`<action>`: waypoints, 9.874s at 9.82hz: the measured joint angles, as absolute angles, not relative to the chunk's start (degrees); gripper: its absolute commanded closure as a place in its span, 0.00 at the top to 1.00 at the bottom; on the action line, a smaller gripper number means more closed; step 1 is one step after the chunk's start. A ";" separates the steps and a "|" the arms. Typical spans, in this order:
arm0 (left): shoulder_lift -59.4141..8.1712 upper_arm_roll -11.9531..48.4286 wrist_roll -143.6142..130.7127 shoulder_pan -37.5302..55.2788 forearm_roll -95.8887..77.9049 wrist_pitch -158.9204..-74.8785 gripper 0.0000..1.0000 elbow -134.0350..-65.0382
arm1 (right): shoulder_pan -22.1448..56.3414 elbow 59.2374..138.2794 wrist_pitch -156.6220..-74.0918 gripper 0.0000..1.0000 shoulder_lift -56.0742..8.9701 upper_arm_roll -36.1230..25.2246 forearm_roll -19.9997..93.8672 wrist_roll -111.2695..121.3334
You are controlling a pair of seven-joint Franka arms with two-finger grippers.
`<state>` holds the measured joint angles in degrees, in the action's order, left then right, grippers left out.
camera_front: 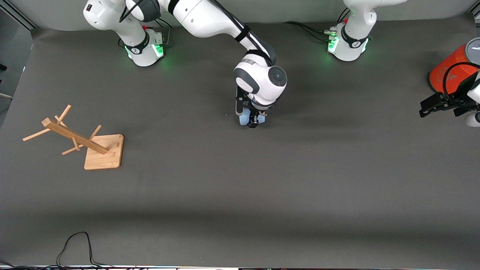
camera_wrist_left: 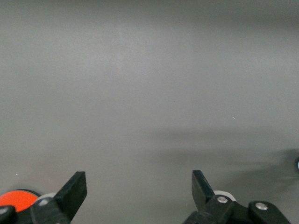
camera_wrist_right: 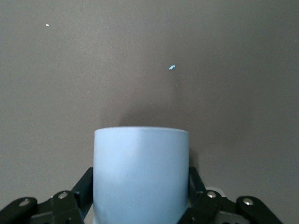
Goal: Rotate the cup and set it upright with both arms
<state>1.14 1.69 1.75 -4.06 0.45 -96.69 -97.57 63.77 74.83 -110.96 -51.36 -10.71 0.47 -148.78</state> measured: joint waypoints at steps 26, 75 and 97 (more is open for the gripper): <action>-0.70 2.80 -10.27 3.86 0.47 -99.38 1.00 -97.77 | 13.92 83.73 -76.41 1.00 -6.60 -8.29 2.01 -50.33; -22.77 4.62 -68.70 43.97 -4.32 -138.93 0.00 -112.90 | 0.11 92.02 -92.11 1.00 -1.58 -3.02 1.08 2.16; -6.04 2.60 -10.31 5.85 3.58 -96.54 1.00 -92.10 | 0.11 92.17 -92.17 1.00 -1.90 -3.01 1.08 2.16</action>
<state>-6.04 2.60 -10.31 5.85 3.58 -96.54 -92.10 0.11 92.17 -92.17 -1.90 -3.01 1.08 2.16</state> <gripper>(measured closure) 0.000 0.000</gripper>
